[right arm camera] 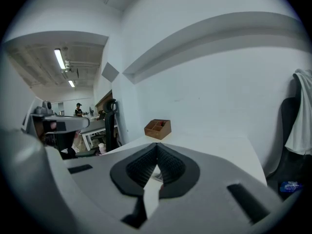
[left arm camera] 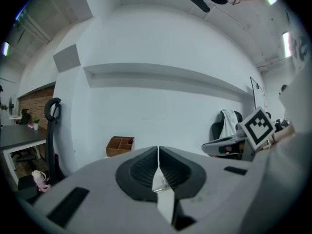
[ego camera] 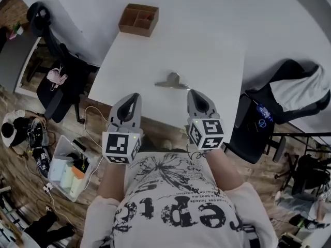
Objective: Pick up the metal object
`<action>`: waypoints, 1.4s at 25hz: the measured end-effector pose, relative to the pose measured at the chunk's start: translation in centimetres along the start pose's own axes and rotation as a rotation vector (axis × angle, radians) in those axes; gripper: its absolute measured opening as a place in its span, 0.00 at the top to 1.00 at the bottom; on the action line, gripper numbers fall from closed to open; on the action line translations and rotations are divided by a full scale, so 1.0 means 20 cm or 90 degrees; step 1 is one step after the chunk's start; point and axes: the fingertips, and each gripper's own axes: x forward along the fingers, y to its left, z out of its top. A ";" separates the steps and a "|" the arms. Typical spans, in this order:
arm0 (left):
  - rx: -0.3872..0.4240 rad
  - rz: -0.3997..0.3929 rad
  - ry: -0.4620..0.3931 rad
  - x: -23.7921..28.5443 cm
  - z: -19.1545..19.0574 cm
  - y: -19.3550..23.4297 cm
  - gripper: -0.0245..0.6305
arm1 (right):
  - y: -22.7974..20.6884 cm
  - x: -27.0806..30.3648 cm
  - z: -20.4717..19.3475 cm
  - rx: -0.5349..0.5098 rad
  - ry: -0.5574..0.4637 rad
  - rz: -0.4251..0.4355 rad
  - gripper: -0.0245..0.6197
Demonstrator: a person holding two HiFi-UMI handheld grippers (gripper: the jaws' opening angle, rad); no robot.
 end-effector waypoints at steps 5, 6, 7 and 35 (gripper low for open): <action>0.007 -0.073 -0.001 0.28 0.03 0.11 0.94 | -0.03 0.21 -0.02 0.012 0.040 -0.010 0.97; 0.008 -0.090 0.002 0.34 0.03 0.13 0.94 | -0.03 0.25 -0.01 0.016 0.045 -0.015 0.97; 0.010 -0.108 0.005 0.39 0.03 0.15 0.95 | -0.03 0.29 -0.01 0.019 0.052 -0.024 0.97; 0.023 -0.325 0.122 1.03 -0.34 0.53 0.94 | -0.24 1.02 -0.83 0.168 0.399 -0.196 0.50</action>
